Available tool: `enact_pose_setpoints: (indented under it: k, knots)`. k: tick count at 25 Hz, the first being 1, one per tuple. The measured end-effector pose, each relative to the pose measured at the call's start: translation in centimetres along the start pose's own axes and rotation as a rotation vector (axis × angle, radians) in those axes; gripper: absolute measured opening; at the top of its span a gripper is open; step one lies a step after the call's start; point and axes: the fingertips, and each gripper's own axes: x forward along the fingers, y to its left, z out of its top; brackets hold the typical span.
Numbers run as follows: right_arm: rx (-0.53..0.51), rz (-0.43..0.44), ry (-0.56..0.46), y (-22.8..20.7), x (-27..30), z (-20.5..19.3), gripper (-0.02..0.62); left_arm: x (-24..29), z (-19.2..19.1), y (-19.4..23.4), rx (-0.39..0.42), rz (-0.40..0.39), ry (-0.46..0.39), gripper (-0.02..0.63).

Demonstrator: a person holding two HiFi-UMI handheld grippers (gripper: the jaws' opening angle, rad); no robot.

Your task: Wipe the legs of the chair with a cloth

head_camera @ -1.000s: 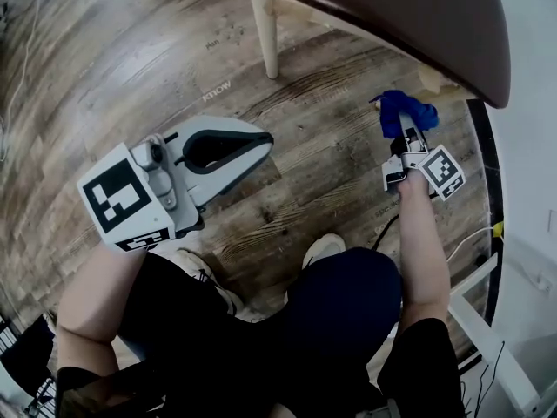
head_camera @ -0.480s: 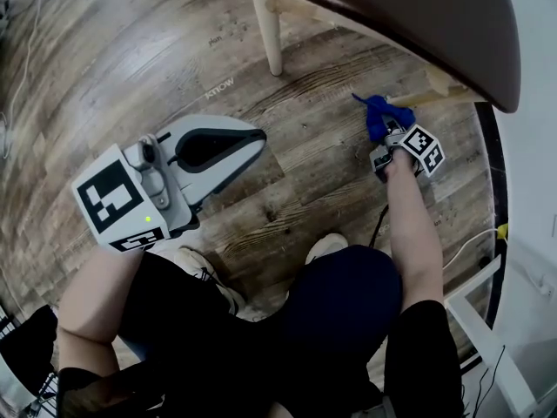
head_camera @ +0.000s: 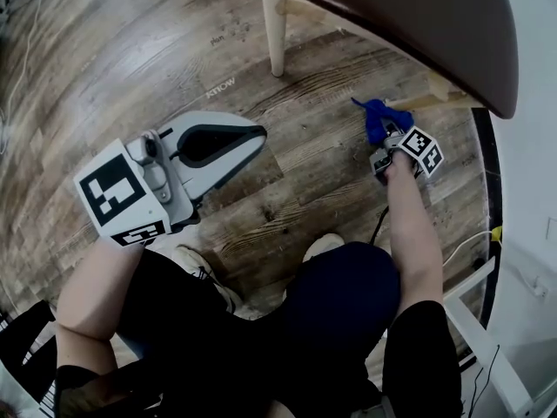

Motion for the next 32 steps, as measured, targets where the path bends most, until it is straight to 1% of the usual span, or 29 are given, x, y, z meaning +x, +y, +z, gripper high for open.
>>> enact_pose_setpoints:
  k: [5,9,13,15,17,19,20,22,24,26,29,32]
  knots:
    - [-0.055,0.011,-0.024,1.6,-1.9,1.1,0.097,-0.5,0.6,-0.3,0.002,-0.007,-0.019,0.000]
    - [-0.128,0.059,-0.067,4.4,-4.5,2.7,0.098,-0.8,1.2,-0.6,0.010,-0.017,-0.040,0.000]
    - [-0.206,0.146,-0.157,8.8,-8.6,4.9,0.098,-0.9,1.6,-1.1,0.017,-0.031,-0.051,0.000]
    - [-0.263,0.217,-0.211,11.9,-11.3,6.2,0.098,-0.9,1.6,-1.2,0.026,-0.032,-0.050,0.000]
    - [-0.266,0.283,-0.261,15.1,-14.0,7.2,0.098,-1.1,1.6,-1.1,0.027,-0.026,-0.051,0.000]
    - [-0.280,0.312,-0.307,17.9,-16.6,8.1,0.098,-1.3,1.6,-0.9,0.022,-0.020,-0.056,0.000]
    - [-0.298,0.334,-0.327,19.4,-17.8,8.5,0.098,-1.3,1.7,-0.9,0.022,-0.019,-0.059,0.000]
    - [-0.342,0.405,-0.355,22.9,-19.6,8.9,0.098,-1.3,1.8,-1.1,0.029,-0.021,-0.060,0.000]
    - [-0.370,0.486,-0.356,26.4,-20.4,8.5,0.098,-1.1,1.8,-1.2,0.039,-0.025,-0.055,0.000]
    - [-0.373,0.549,-0.336,29.2,-20.5,7.6,0.098,-1.0,1.6,-1.4,0.045,-0.029,-0.049,0.000]
    - [-0.364,0.620,-0.281,32.2,-19.7,5.7,0.098,-1.1,1.7,-1.6,0.046,-0.035,-0.051,0.000]
    - [-0.388,0.686,-0.216,35.1,-18.5,3.4,0.098,-1.5,2.1,-2.0,0.054,-0.038,-0.059,0.000]
